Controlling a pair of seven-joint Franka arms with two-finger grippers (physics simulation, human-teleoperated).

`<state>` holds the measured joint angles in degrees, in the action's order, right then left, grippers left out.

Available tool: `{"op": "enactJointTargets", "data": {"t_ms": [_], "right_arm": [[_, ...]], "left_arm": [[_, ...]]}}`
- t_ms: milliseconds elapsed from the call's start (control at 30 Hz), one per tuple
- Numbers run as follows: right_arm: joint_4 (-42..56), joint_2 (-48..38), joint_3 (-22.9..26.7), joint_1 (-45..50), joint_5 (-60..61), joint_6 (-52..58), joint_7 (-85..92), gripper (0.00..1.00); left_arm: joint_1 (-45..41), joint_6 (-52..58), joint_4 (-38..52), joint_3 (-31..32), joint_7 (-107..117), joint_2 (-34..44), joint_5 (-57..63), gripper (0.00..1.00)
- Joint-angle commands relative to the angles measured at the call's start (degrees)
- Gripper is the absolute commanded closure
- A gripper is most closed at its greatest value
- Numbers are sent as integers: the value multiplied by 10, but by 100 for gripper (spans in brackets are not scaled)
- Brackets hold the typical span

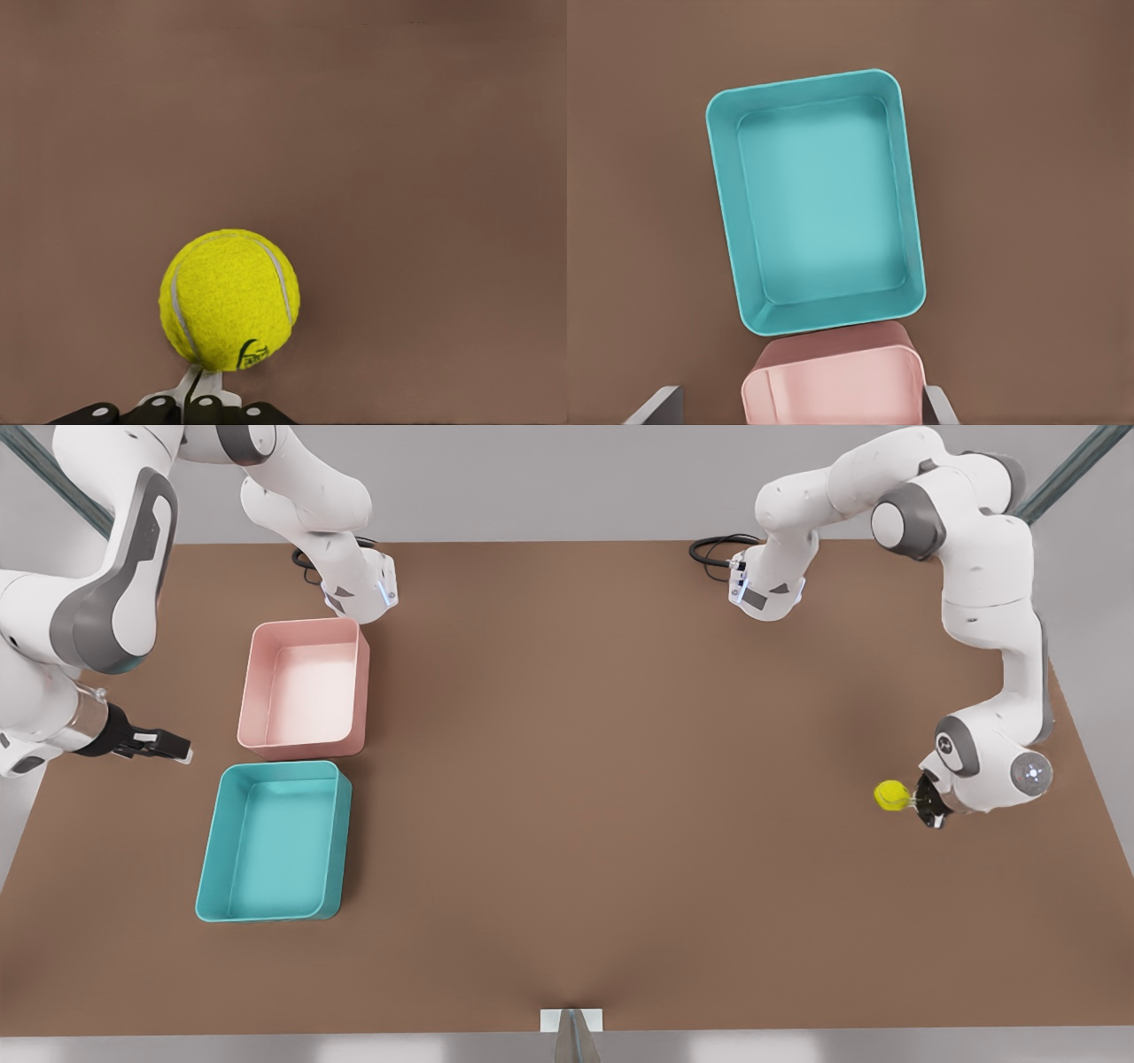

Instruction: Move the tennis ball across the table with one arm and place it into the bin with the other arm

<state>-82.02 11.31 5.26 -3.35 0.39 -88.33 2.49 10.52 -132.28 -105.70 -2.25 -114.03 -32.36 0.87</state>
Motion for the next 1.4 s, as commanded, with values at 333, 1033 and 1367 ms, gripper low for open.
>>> {"op": "enactJointTargets", "data": {"t_ms": [333, 1033, 1367], "right_arm": [[7, 17, -2, 5, -7, 3, 10, 0], [50, 330, -8, 240, 51, -405, -277, 0], [44, 364, -3, 232, 51, -433, -276, 0]], "left_arm": [[-146, 496, 158, -79, 1220, 180, -143, 0], [-152, 457, 191, 37, 1218, 194, 42, 0], [-152, 463, 191, 36, 1217, 191, 42, 0]]}}
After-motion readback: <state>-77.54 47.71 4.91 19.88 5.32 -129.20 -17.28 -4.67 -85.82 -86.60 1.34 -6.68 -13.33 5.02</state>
